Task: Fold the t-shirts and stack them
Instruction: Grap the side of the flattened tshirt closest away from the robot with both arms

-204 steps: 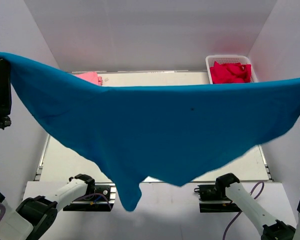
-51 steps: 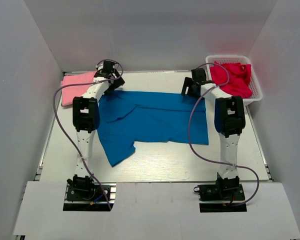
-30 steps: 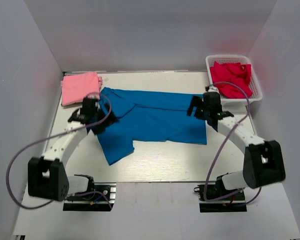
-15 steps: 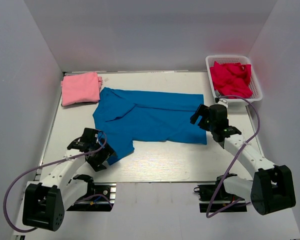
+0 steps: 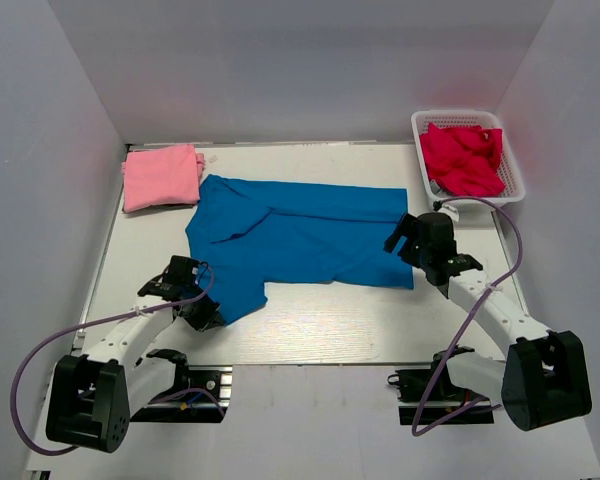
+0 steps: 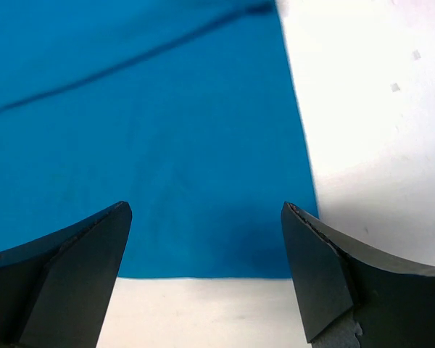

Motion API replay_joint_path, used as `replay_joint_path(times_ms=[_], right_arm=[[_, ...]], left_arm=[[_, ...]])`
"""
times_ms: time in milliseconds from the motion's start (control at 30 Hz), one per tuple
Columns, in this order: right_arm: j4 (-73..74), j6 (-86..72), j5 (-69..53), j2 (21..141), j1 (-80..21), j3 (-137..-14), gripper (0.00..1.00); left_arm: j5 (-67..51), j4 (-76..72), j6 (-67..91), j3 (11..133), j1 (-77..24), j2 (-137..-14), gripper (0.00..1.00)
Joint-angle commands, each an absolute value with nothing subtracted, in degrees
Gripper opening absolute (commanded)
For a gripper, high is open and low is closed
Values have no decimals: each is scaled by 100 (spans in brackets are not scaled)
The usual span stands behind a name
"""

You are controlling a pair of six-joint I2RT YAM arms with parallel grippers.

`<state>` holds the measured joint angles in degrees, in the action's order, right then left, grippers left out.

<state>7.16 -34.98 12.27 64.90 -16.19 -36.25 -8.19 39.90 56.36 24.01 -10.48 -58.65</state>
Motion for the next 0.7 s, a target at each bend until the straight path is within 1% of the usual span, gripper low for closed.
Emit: replay_joint_path(times_ms=[0, 100, 167, 333, 467, 567, 600, 667], right_arm=[[1351, -3717, 1494, 6319, -1591, -3498, 90], [1993, -3867, 1538, 6302, -1591, -3428, 90], [2074, -3946, 1521, 6302, -1608, -3244, 90], [1776, -3990, 1328, 6407, -1591, -2857, 90], [1486, -4087, 1617, 6565, -1573, -2690, 90], [1372, -4087, 1661, 6662, -1573, -2681, 85], [1345, -4113, 1687, 6671, -1565, -2663, 74], [1275, -4122, 1696, 6741, -1556, -2646, 62]], left_arm=[[-500, 3929, 5538, 2355, -1020, -5678, 0], [-571, 3929, 5345, 2469, -1020, -5607, 0], [-571, 4016, 5265, 2539, -1020, -5607, 0], [-571, 4131, 5072, 2715, -1020, -5774, 0], [-510, 4236, 5010, 2829, -1020, -5880, 0], [-510, 4350, 5010, 2892, -1020, -5933, 0], [-510, 4351, 5010, 2892, -1020, -5985, 0], [-335, 4420, 5097, 2944, -967, -5985, 0]])
